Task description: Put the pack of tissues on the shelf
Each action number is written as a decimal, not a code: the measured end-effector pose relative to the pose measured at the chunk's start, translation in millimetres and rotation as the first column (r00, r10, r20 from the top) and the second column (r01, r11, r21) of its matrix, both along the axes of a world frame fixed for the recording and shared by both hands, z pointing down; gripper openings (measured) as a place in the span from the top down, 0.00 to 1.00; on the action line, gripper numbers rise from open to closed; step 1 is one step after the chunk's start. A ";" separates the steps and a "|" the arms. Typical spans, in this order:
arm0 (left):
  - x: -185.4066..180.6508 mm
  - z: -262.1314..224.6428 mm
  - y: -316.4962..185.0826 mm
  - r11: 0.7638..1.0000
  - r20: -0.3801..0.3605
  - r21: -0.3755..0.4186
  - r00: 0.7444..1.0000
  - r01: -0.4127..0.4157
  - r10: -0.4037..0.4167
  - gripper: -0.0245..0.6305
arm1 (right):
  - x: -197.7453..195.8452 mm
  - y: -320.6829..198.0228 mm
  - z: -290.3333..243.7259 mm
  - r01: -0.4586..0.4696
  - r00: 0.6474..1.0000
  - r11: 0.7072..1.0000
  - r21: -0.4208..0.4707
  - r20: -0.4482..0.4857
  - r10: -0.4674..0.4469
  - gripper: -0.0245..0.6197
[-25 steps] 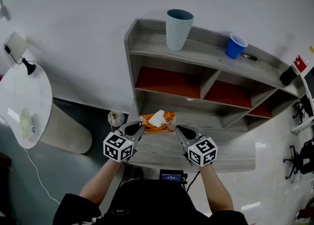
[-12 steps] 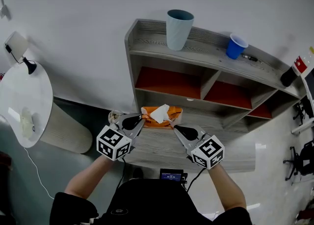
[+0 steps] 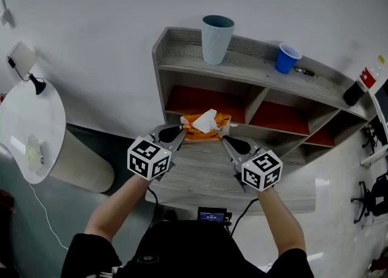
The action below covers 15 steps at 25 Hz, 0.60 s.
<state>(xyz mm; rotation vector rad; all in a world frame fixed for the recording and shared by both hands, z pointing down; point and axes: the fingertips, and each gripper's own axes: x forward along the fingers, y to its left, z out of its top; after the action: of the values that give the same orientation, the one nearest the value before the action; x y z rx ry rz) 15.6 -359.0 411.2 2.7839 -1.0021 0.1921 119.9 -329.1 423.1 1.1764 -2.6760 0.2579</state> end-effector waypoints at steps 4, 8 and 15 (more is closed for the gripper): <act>14.0 -1.4 -18.8 1.000 0.001 -0.017 1.000 -0.002 0.002 0.95 | 16.9 -23.1 -0.5 -0.055 0.995 0.996 -0.066 0.073 0.060 0.96; 22.2 0.3 -36.3 0.999 -0.004 -0.041 1.000 0.006 -0.007 0.95 | 26.5 -41.5 -0.9 -0.100 0.990 0.991 -0.089 0.091 0.108 0.96; 30.4 7.9 -64.1 0.997 0.006 -0.076 0.999 0.033 -0.033 0.95 | 39.0 -72.0 8.5 -0.209 0.977 0.974 -0.088 0.026 0.212 0.96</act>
<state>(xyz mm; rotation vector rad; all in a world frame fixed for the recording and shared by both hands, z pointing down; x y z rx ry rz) 46.0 -423.1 419.1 2.6979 -1.0190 0.2284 158.9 -401.1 431.6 1.4430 -2.5410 0.4242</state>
